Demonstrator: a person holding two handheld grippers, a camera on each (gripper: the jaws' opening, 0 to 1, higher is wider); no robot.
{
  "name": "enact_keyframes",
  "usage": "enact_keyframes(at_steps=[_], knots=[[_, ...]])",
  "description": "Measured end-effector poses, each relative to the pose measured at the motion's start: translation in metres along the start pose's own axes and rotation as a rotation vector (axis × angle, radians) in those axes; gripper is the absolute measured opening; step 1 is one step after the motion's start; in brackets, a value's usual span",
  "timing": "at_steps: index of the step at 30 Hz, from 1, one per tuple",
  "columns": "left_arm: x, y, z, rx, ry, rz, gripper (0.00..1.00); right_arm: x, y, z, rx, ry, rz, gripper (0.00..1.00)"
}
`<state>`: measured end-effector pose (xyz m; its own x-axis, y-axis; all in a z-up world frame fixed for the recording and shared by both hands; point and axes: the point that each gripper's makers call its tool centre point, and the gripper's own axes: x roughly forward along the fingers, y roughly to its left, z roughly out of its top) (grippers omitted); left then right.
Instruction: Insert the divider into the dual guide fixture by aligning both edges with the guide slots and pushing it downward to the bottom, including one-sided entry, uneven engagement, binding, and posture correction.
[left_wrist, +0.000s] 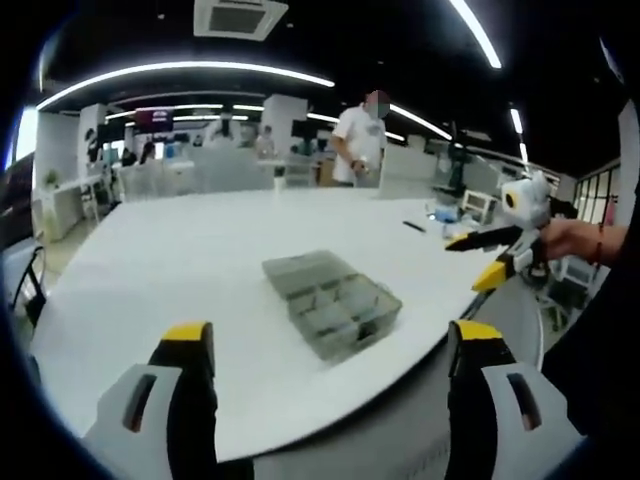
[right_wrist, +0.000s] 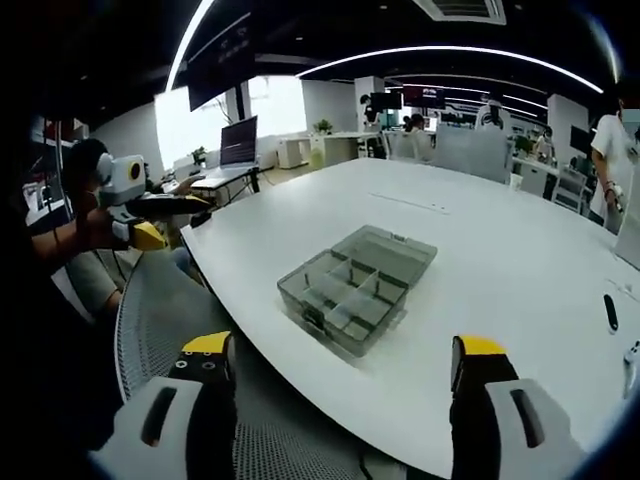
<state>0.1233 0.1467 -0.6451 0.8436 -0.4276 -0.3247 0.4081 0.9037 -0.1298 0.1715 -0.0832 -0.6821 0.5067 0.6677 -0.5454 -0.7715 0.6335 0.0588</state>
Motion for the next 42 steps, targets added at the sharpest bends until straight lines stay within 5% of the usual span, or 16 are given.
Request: enact_keyframes(at_steps=[42], knots=[[0.021, 0.015, 0.0, -0.021, 0.021, -0.012, 0.96, 0.02, -0.002, -0.003, 0.08, 0.023, 0.057, 0.83]])
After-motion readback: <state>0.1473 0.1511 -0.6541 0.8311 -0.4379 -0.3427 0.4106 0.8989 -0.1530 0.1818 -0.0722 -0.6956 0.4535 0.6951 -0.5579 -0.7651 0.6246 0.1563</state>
